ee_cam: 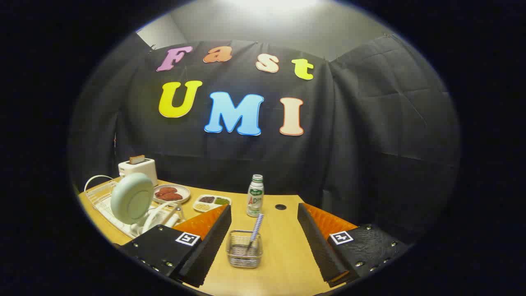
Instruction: Take the plate from the dish rack, then take the spoon from the basket and place it into the plate.
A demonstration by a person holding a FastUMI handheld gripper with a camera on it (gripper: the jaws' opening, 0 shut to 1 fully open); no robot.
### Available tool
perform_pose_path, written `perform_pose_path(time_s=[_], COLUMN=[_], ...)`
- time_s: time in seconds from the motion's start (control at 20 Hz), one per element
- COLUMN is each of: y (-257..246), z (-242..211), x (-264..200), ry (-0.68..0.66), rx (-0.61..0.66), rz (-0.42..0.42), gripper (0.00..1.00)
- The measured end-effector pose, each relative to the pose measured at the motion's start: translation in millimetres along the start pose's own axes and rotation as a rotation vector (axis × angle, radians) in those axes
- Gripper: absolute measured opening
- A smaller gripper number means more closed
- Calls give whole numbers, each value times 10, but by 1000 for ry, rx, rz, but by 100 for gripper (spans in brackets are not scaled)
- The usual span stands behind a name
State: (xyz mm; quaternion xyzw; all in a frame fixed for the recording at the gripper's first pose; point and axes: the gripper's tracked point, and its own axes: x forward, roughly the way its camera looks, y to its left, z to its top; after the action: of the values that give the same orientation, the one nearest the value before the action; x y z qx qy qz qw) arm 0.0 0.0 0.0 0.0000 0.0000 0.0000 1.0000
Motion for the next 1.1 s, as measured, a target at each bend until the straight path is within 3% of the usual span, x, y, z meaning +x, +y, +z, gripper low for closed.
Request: perform_pose_path(time_s=[0.45,0.8,1.1], y=[1807,2427,2680], z=[476,366,-54], x=[262,609,897], ry=[0,53,184], rx=[109,156,194], rz=[191,217,205], gripper=[99,99,99])
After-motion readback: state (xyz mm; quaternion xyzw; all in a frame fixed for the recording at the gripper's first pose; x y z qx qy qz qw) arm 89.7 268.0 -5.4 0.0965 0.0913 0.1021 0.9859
